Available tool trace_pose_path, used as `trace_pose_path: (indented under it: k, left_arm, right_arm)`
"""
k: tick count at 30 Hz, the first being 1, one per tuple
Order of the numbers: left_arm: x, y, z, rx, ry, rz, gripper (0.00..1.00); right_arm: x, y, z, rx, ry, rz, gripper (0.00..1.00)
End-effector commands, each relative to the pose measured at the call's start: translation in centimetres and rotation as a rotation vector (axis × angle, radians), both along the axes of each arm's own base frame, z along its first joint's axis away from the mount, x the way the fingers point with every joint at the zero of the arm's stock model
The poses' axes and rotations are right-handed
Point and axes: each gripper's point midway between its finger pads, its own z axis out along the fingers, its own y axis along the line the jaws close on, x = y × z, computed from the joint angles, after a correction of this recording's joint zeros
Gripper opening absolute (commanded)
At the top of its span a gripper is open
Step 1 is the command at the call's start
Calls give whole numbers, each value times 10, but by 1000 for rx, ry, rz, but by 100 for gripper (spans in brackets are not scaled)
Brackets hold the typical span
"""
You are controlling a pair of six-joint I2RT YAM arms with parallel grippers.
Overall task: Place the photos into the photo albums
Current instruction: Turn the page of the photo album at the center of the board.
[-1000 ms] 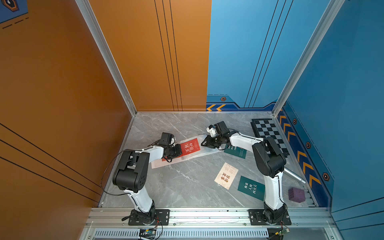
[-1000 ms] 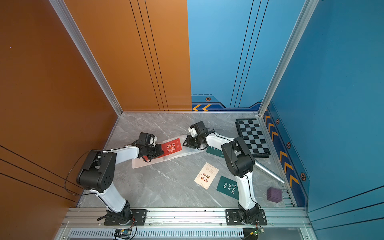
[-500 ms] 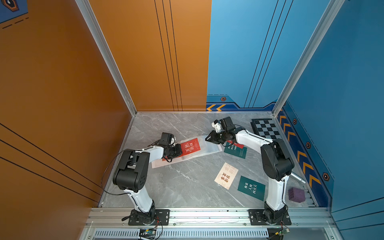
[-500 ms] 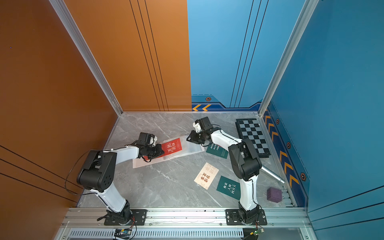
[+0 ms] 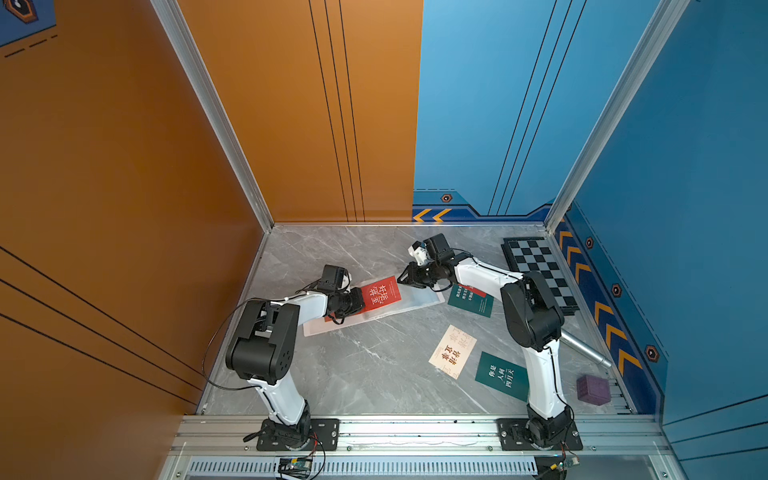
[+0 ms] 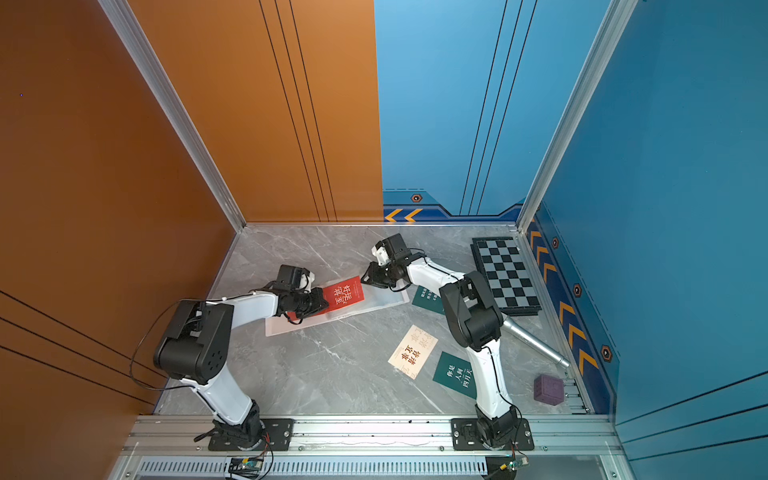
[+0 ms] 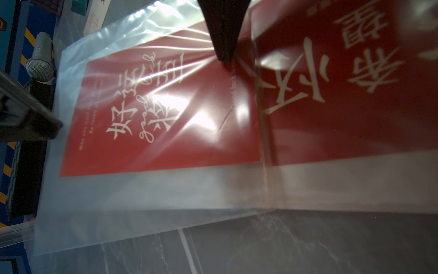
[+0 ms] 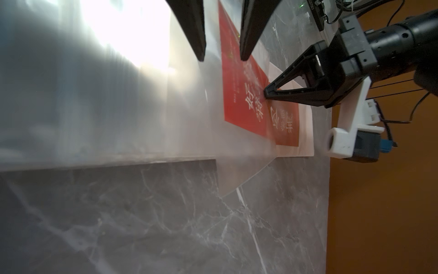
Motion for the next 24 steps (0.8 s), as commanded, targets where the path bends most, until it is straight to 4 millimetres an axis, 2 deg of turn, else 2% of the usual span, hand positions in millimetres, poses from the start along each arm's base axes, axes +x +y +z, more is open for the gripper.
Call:
trace_pose_path:
  k: [1,5,11,24]
  left_arm:
    - [-28,-1,-28,19,118,-17,0]
    - [-28,-1,-29,21,120,-19,0]
    - [-27,-2,-29,19,118,-23,0]
    - [-24,-6,-27,17,112,-29,0]
  right_arm:
    - [3,0,1,3,16,-3,28]
    - [3,-2,-2,1,23,-3,28]
    - [10,-17,0,2,28,-36,28]
    - [-10,21,8,77,53,52,29]
